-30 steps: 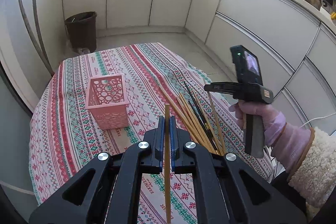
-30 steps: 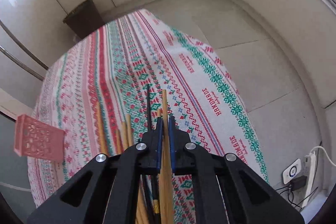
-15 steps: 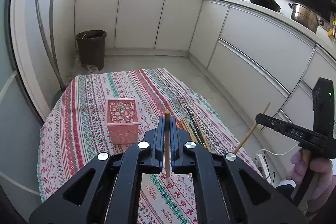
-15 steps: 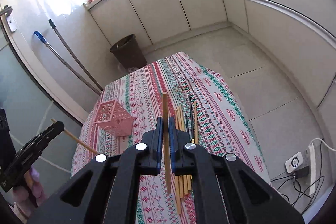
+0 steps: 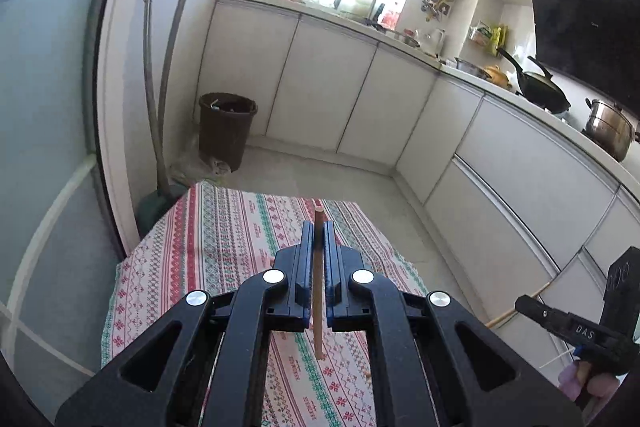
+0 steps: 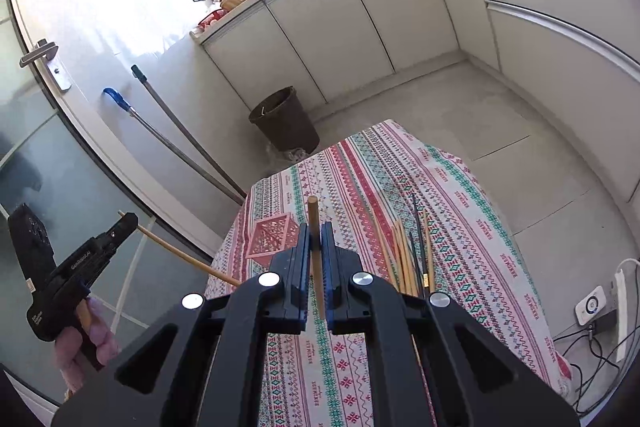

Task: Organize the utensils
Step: 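Insert the left chopstick into the pink holder and open while the right tool carries its chopstick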

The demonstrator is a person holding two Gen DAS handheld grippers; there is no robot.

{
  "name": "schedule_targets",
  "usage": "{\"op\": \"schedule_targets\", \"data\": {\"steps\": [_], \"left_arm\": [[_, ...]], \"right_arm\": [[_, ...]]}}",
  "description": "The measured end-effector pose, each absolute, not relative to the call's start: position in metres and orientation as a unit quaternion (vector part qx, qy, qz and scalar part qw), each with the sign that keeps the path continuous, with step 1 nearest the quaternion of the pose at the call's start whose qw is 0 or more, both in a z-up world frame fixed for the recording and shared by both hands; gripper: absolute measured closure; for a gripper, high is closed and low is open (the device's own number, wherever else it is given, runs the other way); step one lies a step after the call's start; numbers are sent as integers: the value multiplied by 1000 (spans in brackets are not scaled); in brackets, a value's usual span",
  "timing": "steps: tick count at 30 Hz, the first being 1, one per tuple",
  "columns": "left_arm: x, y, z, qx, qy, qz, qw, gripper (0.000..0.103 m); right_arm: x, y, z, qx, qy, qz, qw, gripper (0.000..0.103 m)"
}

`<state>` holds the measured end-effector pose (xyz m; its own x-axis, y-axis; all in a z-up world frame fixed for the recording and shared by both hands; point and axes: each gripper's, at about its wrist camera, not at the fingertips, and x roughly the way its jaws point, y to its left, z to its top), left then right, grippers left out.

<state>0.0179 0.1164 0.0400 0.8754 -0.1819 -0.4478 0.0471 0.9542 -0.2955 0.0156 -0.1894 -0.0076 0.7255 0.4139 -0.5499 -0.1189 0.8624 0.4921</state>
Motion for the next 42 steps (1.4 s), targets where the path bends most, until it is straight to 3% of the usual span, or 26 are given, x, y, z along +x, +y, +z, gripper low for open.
{"op": "schedule_targets", "data": {"steps": [9,19,23,28,33,42], "left_arm": [[50,125,72,-153,200,-21,968,99],[104,121,27,-153,248,1,957,98],[99,131,25,-172,248,2,953,84],[68,147,48,-188,208,17,960,78],[48,160,63,-201,184,23,962,64],[53,164,58,-205,195,26,959,64]], "right_arm": [[29,-191,8,240,330,168,897,97],[61,-171,24,232,319,185,900,97],[70,-158,34,223,310,188,905,97],[86,-142,46,210,296,180,914,97],[110,-124,48,202,293,163,920,97],[149,-83,32,175,307,148,924,97]]}}
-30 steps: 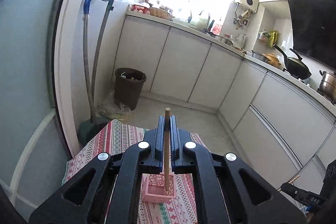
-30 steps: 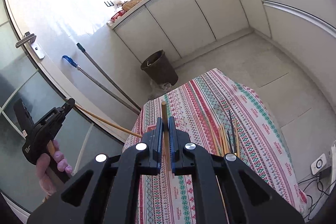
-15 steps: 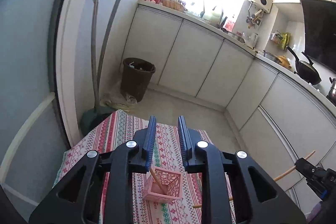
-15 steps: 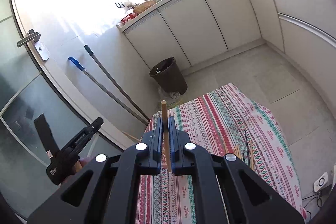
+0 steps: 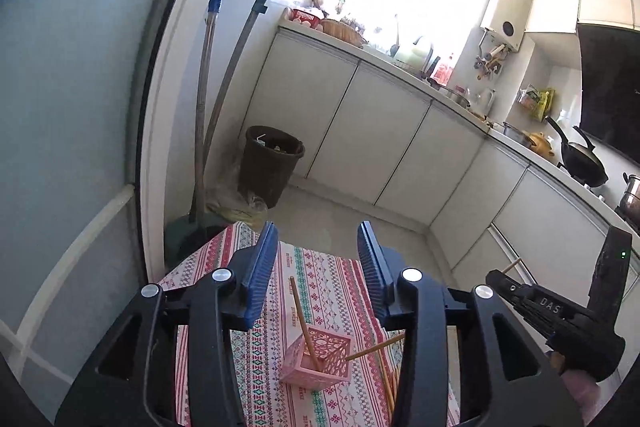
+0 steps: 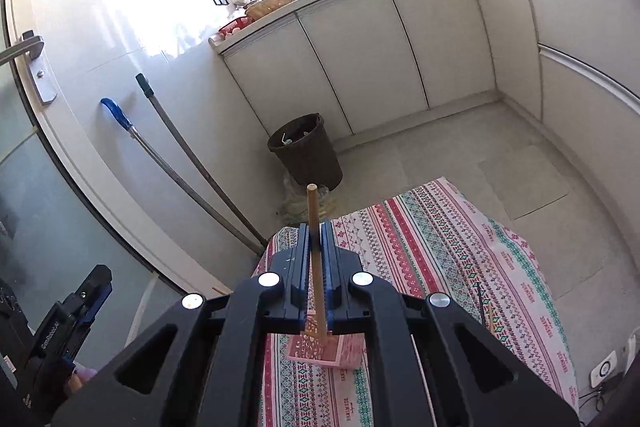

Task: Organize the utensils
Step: 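Insert the left chopstick into the pink holder and open while the right tool carries its chopstick, then lower the right tool's chopstick into the pink holder and open the right tool, then move the left tool back to the pile and grasp another chopstick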

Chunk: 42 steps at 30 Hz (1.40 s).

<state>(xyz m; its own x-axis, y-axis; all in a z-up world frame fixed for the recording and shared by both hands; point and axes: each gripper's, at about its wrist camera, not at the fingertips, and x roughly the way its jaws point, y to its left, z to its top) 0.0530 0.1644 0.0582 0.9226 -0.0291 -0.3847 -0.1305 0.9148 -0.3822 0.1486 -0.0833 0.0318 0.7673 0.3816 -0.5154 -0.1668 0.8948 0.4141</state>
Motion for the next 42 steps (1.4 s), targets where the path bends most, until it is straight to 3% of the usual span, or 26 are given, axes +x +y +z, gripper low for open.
{"op": "schedule_targets", "data": {"steps": [14,16,20,31,34,38,42], "left_arm": [[66,115,35,-135,253,-7,958,64],[66,107,33,-122,257,-12,959,62],[64,92,27,-99,259,-8,961,48],[49,66,6,-44,272,-5,961,30],[46,57,1,-32,277,-8,960,24],[40,45,-4,-19,278,-6,960,9],[39,31,-14,-8,297,-22,955,7]], "right_arm": [[145,-68,9,140,320,142,926,90],[138,-71,10,132,318,136,929,86],[120,-81,9,121,310,121,935,71],[77,-109,-14,82,309,49,946,42],[65,-126,-23,92,310,16,946,28],[51,-156,-38,115,316,-33,941,8],[40,-184,-55,132,333,-55,932,7]]}}
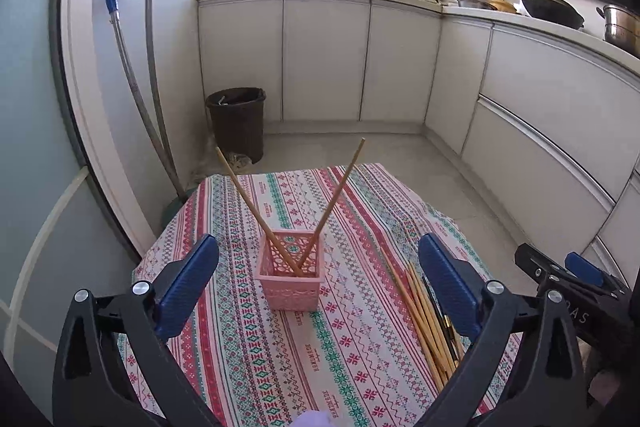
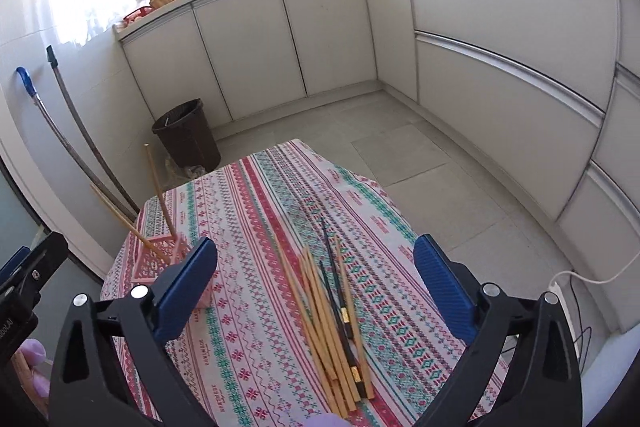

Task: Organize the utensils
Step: 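Move the left tool back to the pile and grasp another chopstick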

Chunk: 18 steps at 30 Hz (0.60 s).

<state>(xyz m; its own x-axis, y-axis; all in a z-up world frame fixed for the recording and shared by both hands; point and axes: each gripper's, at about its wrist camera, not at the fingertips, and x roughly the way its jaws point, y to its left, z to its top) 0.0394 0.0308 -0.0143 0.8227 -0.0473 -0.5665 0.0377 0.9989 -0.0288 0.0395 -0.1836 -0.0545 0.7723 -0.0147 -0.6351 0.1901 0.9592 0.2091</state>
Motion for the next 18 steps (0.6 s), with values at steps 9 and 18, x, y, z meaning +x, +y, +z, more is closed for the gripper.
{"op": "schedule_targets", "data": {"steps": [9,18], "left_arm": [[62,-18,-61,14,408,-88,909,7],[117,-79,-131,24,542,-135,829,7]], "right_arm": [[10,-261,-111,197,370,-105,902,7],[-7,-321,-164,287,380,-112,872,7]]}}
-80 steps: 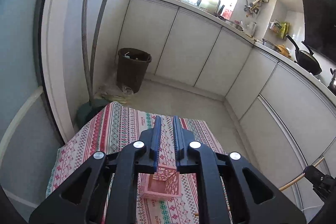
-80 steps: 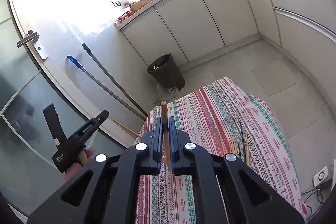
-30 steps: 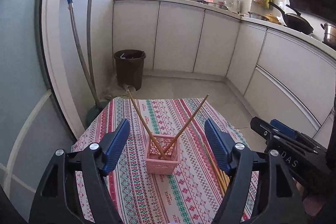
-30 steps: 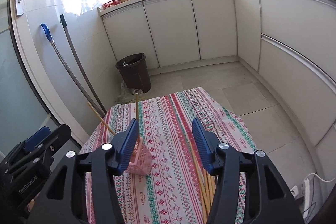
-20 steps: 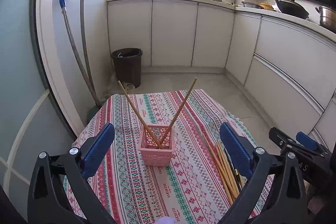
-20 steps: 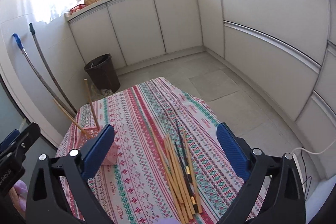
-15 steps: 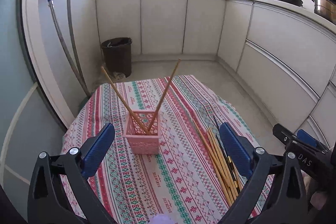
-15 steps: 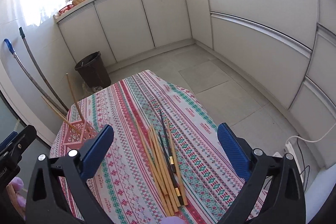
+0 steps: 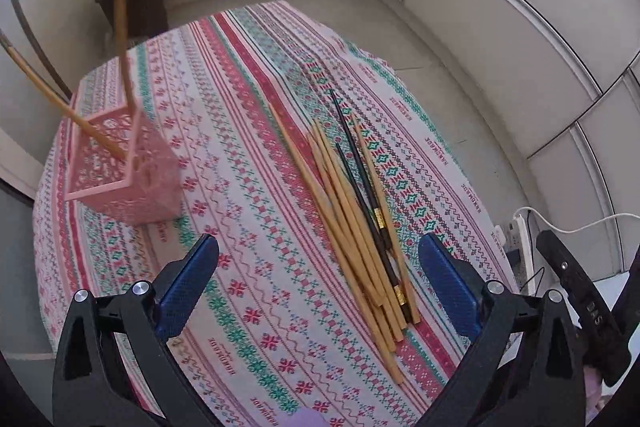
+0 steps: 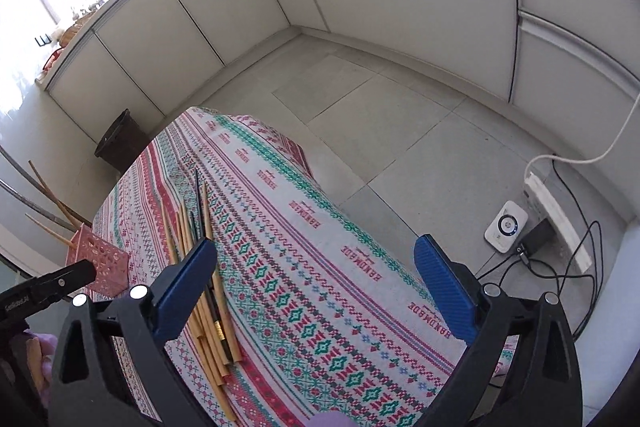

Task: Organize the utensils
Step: 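Move the left tool back to the pile and grasp another chopstick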

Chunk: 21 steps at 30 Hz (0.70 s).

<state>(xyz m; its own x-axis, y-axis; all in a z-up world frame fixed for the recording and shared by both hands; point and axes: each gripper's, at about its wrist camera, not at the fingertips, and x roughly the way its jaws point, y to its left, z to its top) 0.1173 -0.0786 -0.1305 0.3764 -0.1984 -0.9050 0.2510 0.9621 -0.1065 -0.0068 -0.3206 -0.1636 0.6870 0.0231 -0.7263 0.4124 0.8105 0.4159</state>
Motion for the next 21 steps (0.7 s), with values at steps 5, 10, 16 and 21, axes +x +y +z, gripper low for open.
{"op": "schedule_targets", "data": {"steps": [5,10,16,21], "left_arm": [[171,-82,-155,-40,582,-118,804,11],[223,-76,-183,-85,601,-54,793,24],[251,-82,-204,-61,587,-18,807,42],[264,-87,-224,-52,581,7,812,48]], "right_arm": [[-3,-316,-163,304,372,-73,874,7],[4,-305,-169,317,384,-40,866,7],[16,-306,-186,364,406,-20,838,7],[24,-305,-198,391,426,-8,816,7]]}}
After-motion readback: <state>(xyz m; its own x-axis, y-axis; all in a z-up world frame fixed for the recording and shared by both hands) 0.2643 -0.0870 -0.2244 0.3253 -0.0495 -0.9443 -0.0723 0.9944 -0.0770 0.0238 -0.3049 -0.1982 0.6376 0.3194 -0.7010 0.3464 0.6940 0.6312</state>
